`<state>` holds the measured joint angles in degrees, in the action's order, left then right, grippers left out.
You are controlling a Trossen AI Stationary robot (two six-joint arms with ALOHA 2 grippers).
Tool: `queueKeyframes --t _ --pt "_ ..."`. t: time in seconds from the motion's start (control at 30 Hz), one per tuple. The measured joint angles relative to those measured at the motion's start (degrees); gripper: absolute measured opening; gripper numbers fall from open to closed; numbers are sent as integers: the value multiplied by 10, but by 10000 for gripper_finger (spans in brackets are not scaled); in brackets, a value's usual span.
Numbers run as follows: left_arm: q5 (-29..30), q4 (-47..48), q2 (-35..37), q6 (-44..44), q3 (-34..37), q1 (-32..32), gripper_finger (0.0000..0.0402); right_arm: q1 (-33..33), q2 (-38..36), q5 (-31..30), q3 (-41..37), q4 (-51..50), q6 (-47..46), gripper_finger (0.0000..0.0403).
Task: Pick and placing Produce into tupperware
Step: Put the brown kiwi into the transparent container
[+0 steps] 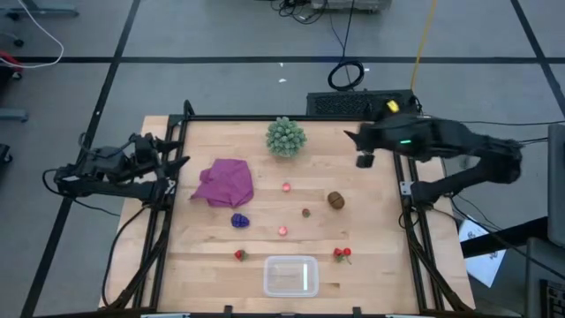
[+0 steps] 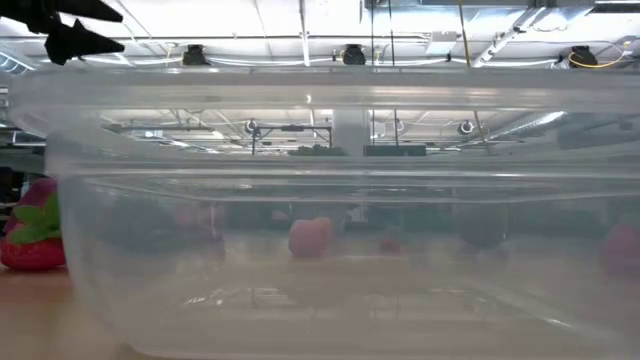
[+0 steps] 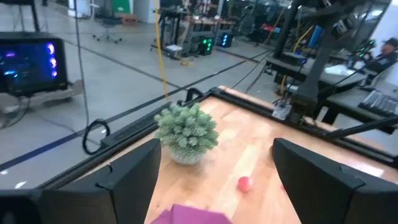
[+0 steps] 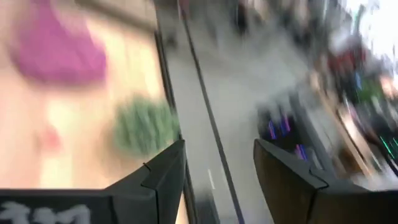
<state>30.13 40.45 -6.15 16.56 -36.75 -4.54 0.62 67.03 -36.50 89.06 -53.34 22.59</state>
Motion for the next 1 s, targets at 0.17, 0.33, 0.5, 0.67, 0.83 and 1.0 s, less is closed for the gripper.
queueKeyframes --t 0.17,0.33,0.5,0.67,0.83,1.0 --pt "13 43 0 22 0 0 312 0 98 -25 65 -138 -102 183" --pt "15 64 0 27 0 0 312 0 150 -25 71 -220 -168 183" --pt "15 67 0 32 0 0 312 -4 173 -25 71 -295 -240 183" --pt "15 66 0 32 0 0 312 -8 171 -24 71 -313 -265 183" --pt "15 65 0 32 0 0 312 -9 168 -23 71 -279 -259 183" --pt "15 64 0 35 0 0 312 -5 169 40 71 -242 -306 183"
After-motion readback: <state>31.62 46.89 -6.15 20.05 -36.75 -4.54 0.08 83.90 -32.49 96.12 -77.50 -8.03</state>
